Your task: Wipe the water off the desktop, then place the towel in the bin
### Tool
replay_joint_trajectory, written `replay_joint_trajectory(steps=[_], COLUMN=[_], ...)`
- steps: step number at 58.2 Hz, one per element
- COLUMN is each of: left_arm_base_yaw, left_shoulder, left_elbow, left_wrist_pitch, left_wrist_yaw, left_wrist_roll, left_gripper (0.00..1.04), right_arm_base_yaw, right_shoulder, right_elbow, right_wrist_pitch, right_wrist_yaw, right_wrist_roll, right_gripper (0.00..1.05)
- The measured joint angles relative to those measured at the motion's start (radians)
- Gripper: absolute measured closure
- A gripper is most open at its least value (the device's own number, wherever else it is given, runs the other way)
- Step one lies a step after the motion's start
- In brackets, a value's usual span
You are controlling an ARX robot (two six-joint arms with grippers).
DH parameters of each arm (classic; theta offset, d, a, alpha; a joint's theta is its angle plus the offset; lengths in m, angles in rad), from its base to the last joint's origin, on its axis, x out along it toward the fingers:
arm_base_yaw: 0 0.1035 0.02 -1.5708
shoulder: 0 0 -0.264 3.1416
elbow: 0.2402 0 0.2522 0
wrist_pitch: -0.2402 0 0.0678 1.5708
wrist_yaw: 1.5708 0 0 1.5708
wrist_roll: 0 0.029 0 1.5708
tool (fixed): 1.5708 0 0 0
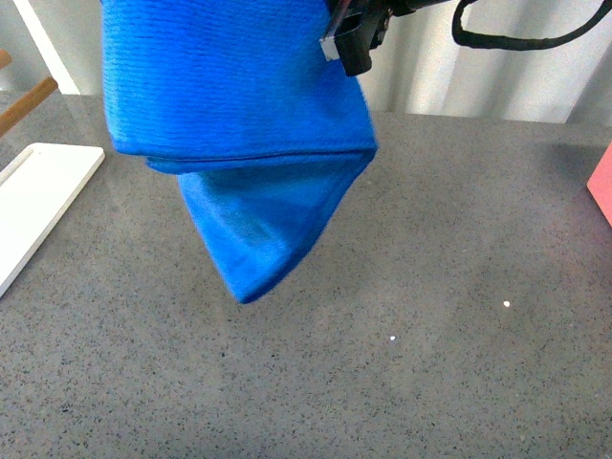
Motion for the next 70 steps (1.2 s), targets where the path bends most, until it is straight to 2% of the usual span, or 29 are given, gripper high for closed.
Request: replay_joint_trajectory(steps=[2,10,16,56,57,58,59,61,63,64,67,70], left_arm_base_yaw=[0.0,0.0,0.0,-0.001,-0.006,-0.021,-0.027,-0.038,-0.04,-0.041,-0.039,-0.028], left_shoulder=[0.0,0.0,0.0,0.0,-0.001,-0.008,-0.013,-0.03,-0.044,-0.059,-0.093,-0.129], left_elbow=[0.0,0.0,0.0,0.0,-0.003,-0.021,-0.033,-0.077,-0.11,-0.145,-0.213,-0.277], left_wrist_pitch=[0.0,0.0,0.0,0.0,0.009,0.048,0.074,0.151,0.199,0.239,0.3,0.343], left_wrist_yaw=[0.0,0.0,0.0,-0.002,-0.035,-0.131,-0.158,-0.346,-0.443,-0.528,-0.67,-0.766], left_wrist_roll=[0.0,0.0,0.0,0.003,0.023,0.047,0.066,0.143,0.177,0.224,0.304,0.364], left_gripper=[0.46,0.26,0.06,0.07,0.08,0.11,0.13,0.18,0.22,0.25,0.33,0.4], right_arm_base_yaw=[-0.001,-0.003,-0.003,-0.049,-0.049,-0.05,-0.05,-0.05,-0.051,-0.051,-0.051,-0.051], right_shoulder=[-0.006,-0.026,-0.037,-0.108,-0.108,-0.109,-0.11,-0.113,-0.114,-0.114,-0.114,-0.114], right_elbow=[-0.003,-0.01,-0.018,-0.09,-0.092,-0.094,-0.095,-0.099,-0.1,-0.1,-0.1,-0.102], right_wrist_pitch=[0.004,0.01,0.009,0.064,0.065,0.067,0.068,0.069,0.069,0.069,0.069,0.071], right_wrist_yaw=[0.0,0.0,0.001,0.007,0.007,0.007,0.007,0.006,0.006,0.006,0.006,0.006], right_wrist_roll=[0.0,0.006,0.007,0.051,0.051,0.052,0.052,0.052,0.052,0.052,0.052,0.052], right_gripper=[1.02,1.02,1.02,1.02,1.02,1.02,1.02,1.02,1.02,1.02,1.02,1.02])
